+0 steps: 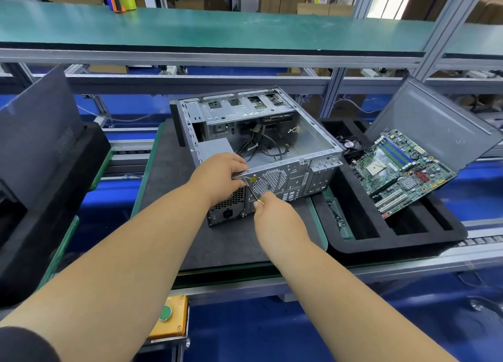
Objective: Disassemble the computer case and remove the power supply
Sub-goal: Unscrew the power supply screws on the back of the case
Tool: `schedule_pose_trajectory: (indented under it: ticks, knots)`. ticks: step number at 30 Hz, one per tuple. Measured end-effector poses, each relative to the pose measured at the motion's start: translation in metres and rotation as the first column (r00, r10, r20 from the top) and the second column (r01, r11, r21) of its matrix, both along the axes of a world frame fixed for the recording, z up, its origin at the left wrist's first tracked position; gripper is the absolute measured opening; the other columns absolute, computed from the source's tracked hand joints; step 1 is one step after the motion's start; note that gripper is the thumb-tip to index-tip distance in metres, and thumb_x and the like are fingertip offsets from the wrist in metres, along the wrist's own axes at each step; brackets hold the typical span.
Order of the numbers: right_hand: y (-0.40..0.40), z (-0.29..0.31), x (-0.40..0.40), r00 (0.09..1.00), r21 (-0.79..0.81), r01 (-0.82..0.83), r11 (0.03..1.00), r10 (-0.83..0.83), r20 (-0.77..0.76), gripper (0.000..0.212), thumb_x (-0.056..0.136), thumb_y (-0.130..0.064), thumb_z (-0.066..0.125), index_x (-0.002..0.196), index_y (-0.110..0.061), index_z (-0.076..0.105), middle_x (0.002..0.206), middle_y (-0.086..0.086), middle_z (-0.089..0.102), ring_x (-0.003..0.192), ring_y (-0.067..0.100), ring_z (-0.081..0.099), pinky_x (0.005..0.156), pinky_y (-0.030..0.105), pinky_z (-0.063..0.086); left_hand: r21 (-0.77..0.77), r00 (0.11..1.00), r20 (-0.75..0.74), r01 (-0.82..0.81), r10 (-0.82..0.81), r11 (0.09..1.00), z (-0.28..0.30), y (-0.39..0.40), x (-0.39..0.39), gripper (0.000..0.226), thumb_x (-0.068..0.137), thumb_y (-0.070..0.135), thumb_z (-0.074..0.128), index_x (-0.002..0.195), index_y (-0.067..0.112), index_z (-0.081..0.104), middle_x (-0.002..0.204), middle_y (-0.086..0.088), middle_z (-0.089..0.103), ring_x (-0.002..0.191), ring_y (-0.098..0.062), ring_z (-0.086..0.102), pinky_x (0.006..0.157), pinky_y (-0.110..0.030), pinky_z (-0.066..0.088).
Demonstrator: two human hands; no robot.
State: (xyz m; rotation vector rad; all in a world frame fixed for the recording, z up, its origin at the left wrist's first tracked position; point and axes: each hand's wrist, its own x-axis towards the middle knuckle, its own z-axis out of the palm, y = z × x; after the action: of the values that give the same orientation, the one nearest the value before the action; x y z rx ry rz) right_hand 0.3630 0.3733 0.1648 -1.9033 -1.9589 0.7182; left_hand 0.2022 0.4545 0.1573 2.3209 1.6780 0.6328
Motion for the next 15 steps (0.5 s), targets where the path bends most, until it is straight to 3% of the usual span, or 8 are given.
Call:
schedule_pose_trajectory:
  ticks: [3,6,9,11,12,13,14,15]
  knots:
    - [0.0,0.004,-0.013,0.964,0.044,-0.023,0.999,0.01,0.266,0.014,0.1,-0.017,0.044,0.113,-0.014,0.044,0.107,0.007,0.064,0.089,0.029,0.06,0.057,0.031,0.032,-0.005,1.0,0.001,0.001,-0.001,1.0,0.0,0.0,0.0,0.026,0.083,0.022,0.073,0.109,0.019,0.073,0.121,0.01,0.062,0.111,-0.013,0.053,0.094,-0.029,0.043]
    - [0.0,0.002,-0.024,0.942,0.026,-0.019,0.999,0.009,0.335,0.026,0.094,-0.012,0.048,0.12,-0.013,0.042,0.114,0.008,0.064,0.101,0.03,0.064,0.059,0.033,0.038,-0.005,1.0,-0.006,0.003,-0.003,1.0,0.001,0.0,0.0,0.026,0.084,0.021,0.073,0.109,0.018,0.073,0.121,0.009,0.062,0.111,-0.014,0.054,0.093,-0.029,0.043]
    - [0.003,0.001,-0.013,0.984,0.024,-0.023,0.999,0.018,0.18,0.021,0.1,-0.025,0.046,0.116,-0.012,0.049,0.108,0.007,0.064,0.098,0.029,0.063,0.065,0.031,0.037,0.006,1.0,-0.014,-0.002,0.002,1.0,0.0,-0.001,0.001,0.028,0.084,0.022,0.072,0.112,0.017,0.072,0.124,0.009,0.061,0.113,-0.013,0.053,0.092,-0.023,0.038]
    - [0.009,0.0,0.001,0.977,-0.168,0.028,0.985,-0.062,-0.202,0.028,0.101,-0.036,0.046,0.107,-0.01,0.056,0.089,0.005,0.065,0.072,0.022,0.059,0.06,0.028,0.037,0.013,1.0,-0.011,-0.006,0.007,1.0,-0.001,-0.002,0.0,0.028,0.085,0.022,0.072,0.112,0.017,0.072,0.124,0.01,0.061,0.114,-0.013,0.052,0.092,-0.022,0.037]
    - [0.013,-0.001,0.007,0.866,-0.366,0.03,0.93,-0.207,-0.454,0.033,0.101,-0.037,0.046,0.101,-0.007,0.06,0.077,0.005,0.065,0.057,0.017,0.053,0.055,0.025,0.039,0.017,1.0,-0.007,-0.005,0.005,1.0,0.0,-0.002,0.0,0.027,0.084,0.022,0.072,0.111,0.017,0.072,0.123,0.01,0.062,0.114,-0.013,0.052,0.092,-0.023,0.037]
    - [0.015,0.0,0.013,0.679,-0.552,-0.038,0.833,-0.384,-0.626,0.037,0.102,-0.036,0.046,0.095,-0.004,0.062,0.068,0.006,0.063,0.046,0.013,0.047,0.047,0.023,0.038,0.021,1.0,-0.003,-0.001,0.002,1.0,0.0,-0.002,-0.001,0.026,0.084,0.022,0.072,0.11,0.017,0.072,0.123,0.01,0.062,0.113,-0.013,0.053,0.092,-0.024,0.038]
    - [0.016,0.0,0.017,0.49,-0.657,-0.135,0.742,-0.526,-0.695,0.041,0.103,-0.034,0.045,0.091,0.0,0.064,0.064,0.009,0.063,0.041,0.01,0.043,0.041,0.021,0.037,0.026,1.0,0.0,0.002,-0.002,1.0,0.0,-0.002,-0.001,0.025,0.084,0.022,0.073,0.108,0.016,0.073,0.121,0.01,0.063,0.112,-0.013,0.053,0.091,-0.024,0.039]
    - [0.017,-0.001,0.022,0.355,-0.695,-0.221,0.684,-0.607,-0.711,0.043,0.104,-0.033,0.044,0.089,0.003,0.063,0.064,0.01,0.063,0.04,0.009,0.042,0.039,0.019,0.037,0.029,1.0,0.004,0.007,-0.007,1.0,0.0,-0.002,-0.001,0.025,0.083,0.022,0.073,0.107,0.016,0.073,0.12,0.009,0.063,0.111,-0.014,0.054,0.091,-0.025,0.039]
